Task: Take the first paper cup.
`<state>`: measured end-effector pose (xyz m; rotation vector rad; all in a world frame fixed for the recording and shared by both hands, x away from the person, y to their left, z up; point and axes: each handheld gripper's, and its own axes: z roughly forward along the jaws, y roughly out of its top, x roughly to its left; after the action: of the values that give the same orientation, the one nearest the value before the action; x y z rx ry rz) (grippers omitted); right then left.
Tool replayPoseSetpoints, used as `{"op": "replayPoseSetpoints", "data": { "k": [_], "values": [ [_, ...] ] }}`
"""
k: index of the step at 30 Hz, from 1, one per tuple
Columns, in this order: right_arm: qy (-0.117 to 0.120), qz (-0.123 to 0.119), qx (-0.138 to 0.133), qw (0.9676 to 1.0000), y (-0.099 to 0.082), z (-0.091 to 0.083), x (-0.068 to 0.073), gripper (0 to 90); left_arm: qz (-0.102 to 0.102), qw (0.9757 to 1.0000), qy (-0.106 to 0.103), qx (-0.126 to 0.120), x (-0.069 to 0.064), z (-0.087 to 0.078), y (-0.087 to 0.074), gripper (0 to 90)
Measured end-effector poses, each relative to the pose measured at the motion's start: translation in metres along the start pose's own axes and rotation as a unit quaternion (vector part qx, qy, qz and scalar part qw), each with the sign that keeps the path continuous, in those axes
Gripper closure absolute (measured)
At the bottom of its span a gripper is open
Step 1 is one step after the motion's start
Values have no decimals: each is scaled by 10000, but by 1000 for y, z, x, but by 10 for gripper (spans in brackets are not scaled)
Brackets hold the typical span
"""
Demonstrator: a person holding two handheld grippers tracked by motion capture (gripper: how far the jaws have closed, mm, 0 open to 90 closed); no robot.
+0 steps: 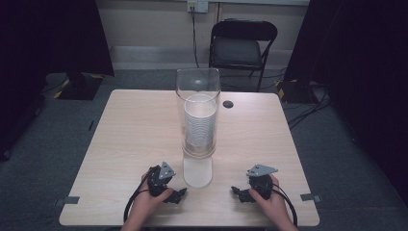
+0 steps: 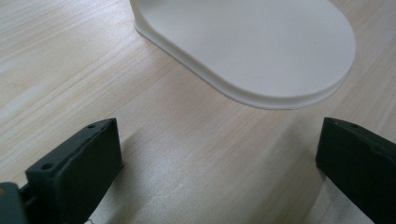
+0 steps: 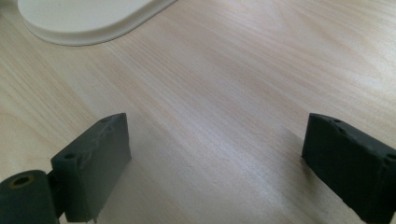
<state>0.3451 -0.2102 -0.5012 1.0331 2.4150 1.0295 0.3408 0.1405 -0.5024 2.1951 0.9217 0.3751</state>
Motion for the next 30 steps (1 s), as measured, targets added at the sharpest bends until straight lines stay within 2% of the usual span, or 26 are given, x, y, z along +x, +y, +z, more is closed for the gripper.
{"op": "replayPoseSetpoints", "data": {
  "k": [9,11,12,13,14,15,18,19,20,22,25,26,27,30],
  "values": [
    [-28,45,2,10000,1,1,2,59,6,10000,-3,-5,0,0,0,0],
    [-61,63,-5,10000,2,2,4,84,23,10000,-7,13,0,0,0,0],
    [57,92,-89,9999,5,2,7,168,21,10000,-7,11,0,0,0,0],
    [57,92,-89,9999,5,2,7,168,21,10000,-8,11,0,0,0,0],
    [317,253,-126,9991,9,5,11,147,26,10000,-5,11,0,0,0,0],
    [408,304,-128,9986,11,6,14,169,23,10000,-7,11,0,0,0,0],
    [469,165,-157,9986,18,7,20,190,21,10000,-6,10,0,0,0,0],
    [532,89,-205,9983,22,8,24,192,23,10000,-7,12,0,0,0,0],
    [717,145,-371,9966,30,8,30,213,22,10000,-4,12,0,0,0,0],
    [751,128,-439,9961,34,7,33,218,24,10000,-7,12,0,0,0,0],
    [753,-212,-496,9957,50,6,43,207,26,10000,-3,13,0,0,0,0],
    [903,-236,-521,9943,58,8,47,215,28,10000,-7,15,0,0,0,0],
    [950,-242,-552,9937,61,8,49,220,27,10000,-4,13,0,0,0,0],
    [980,-314,-640,9926,69,10,53,217,26,10000,-5,13,0,0,0,0]
  ]
}}
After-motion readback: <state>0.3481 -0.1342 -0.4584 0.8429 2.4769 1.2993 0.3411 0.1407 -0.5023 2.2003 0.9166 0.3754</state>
